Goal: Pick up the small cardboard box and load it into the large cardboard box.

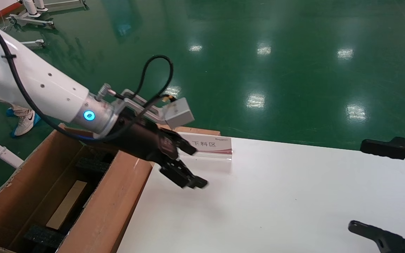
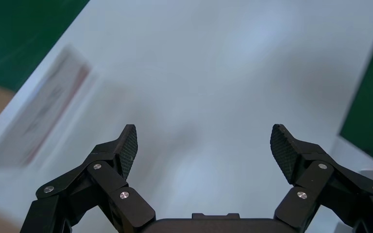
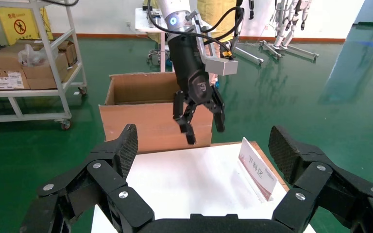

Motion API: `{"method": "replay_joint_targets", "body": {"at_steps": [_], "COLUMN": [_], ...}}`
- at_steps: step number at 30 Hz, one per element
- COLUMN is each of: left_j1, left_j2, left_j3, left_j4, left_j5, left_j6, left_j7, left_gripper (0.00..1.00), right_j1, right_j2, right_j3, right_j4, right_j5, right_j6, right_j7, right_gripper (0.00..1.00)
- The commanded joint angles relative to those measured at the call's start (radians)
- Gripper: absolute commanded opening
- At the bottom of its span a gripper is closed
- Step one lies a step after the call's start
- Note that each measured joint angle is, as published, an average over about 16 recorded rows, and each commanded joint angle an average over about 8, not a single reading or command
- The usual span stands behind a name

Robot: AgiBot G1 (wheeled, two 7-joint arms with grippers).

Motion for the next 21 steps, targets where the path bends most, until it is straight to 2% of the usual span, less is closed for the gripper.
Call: {"method": "replay_joint_targets", "body": {"at_steps": [1, 21], "left_j1": [0.046, 0.508], "left_j2": [-0.004, -0.040], "left_j3": [-0.066, -0.733], "left_j4": [-0.012, -0.127], "left_j5": [-0.012, -0.127], "left_j6": [0.012, 0.137], "left_j7": [0.023, 0.259], "left_gripper": [1.00, 1.00], "right_j1": [0.000, -0.002], "right_j2": [0.000, -0.002], "right_j3": [0.001, 0.006], "right_j4": [0.000, 0.002], "right_j5": [0.000, -0.004], "right_j6": [0.000, -0.003], "right_j7": [0.000, 0.004], "right_gripper": [1.00, 1.00]}}
